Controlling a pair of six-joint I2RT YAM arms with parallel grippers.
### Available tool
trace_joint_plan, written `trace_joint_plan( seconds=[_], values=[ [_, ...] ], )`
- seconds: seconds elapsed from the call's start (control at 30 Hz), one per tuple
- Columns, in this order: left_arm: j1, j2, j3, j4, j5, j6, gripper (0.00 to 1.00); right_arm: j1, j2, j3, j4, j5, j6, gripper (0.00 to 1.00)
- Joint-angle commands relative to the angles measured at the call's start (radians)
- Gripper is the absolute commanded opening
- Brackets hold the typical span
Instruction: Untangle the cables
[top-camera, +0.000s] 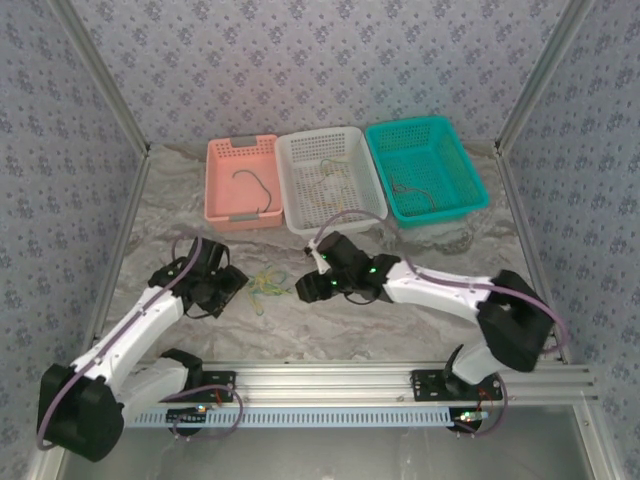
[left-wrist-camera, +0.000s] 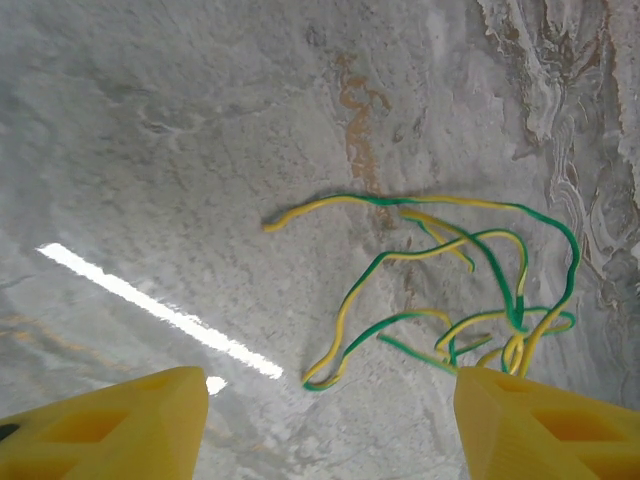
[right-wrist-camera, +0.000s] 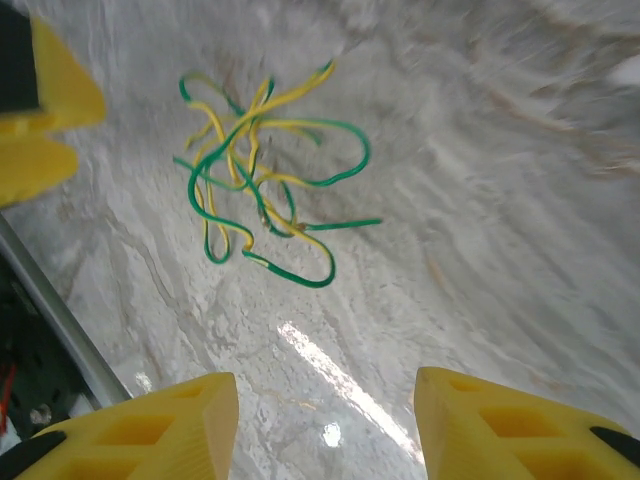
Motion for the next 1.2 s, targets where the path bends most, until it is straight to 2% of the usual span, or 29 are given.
trace_joint_plan(
  seconds=[0.0, 0.2, 0.33, 0.5, 0.63, 0.83, 0.93, 1.03, 1.17],
  values=[
    [0.016, 0.074, 0.023, 0.125, 0.071, -0.014, 0.66, 0.018, 0.090, 0.073, 0.047, -0.045, -0.088, 0.51],
    [0.023, 0.218, 0.078, 0.163, 0.079, -0.007, 0.66, 0.043, 0.230, 0.197, 0.008, -0.057, -0.190, 0.49],
    [0.023, 0.264, 0.085, 0.180, 0.072, -0.022, 0.62, 0.051, 0.293, 0.248, -0.006, -0.076, -0.209, 0.40],
    [0.023, 0.282, 0.103, 0.187, 0.055, -0.028, 0.60, 0.065, 0.307, 0.274, -0.013, -0.078, -0.206, 0.37],
    [0.022, 0.267, 0.112, 0.165, 0.034, -0.025, 0.60, 0.066, 0.295, 0.224, -0.018, -0.060, -0.196, 0.25],
    [0.007, 0.214, 0.152, 0.119, 0.005, -0.031, 0.66, 0.065, 0.293, 0.203, -0.014, -0.055, -0.185, 0.21],
    [0.002, 0.213, 0.185, 0.079, 0.001, -0.042, 0.67, 0.065, 0.307, 0.214, -0.018, -0.054, -0.183, 0.22],
    [-0.002, 0.232, 0.209, 0.072, -0.005, -0.050, 0.67, 0.066, 0.313, 0.222, -0.022, -0.056, -0.183, 0.27],
    [-0.013, 0.287, 0.230, 0.091, -0.002, -0.059, 0.64, 0.067, 0.311, 0.223, -0.030, -0.065, -0.189, 0.30]
  ],
)
